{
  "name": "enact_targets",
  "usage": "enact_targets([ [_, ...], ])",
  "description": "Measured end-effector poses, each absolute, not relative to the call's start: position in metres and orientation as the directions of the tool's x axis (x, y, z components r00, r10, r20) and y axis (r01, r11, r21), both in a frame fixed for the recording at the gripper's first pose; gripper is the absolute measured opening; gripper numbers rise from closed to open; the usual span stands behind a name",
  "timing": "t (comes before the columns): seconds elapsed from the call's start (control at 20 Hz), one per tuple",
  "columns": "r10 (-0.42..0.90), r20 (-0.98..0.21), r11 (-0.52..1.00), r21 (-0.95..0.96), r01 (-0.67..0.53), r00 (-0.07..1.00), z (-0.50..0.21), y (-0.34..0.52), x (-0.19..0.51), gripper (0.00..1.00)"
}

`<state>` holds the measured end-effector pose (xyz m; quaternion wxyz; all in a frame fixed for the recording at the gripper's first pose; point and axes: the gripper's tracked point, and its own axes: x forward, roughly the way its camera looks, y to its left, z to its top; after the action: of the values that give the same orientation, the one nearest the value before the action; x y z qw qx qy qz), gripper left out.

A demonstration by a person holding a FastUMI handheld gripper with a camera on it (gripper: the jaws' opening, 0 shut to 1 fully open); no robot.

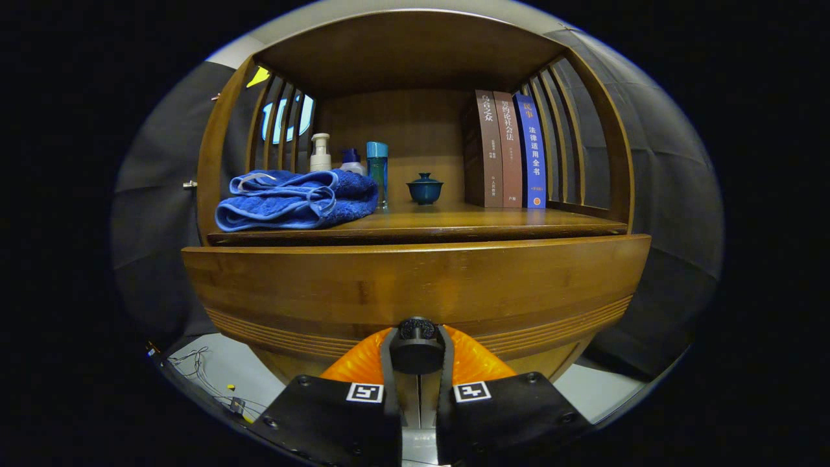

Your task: Pull open the drawer, take out the items inside it, and place them on the countertop above the cabinet.

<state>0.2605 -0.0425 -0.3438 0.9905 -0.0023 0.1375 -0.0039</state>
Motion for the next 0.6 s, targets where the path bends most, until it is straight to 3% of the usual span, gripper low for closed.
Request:
enact_targets([
  [0.6,0.002,-0.29,1.0,0.002,-0.002,0.957,-0.337,-0.043,0.156,0.25],
])
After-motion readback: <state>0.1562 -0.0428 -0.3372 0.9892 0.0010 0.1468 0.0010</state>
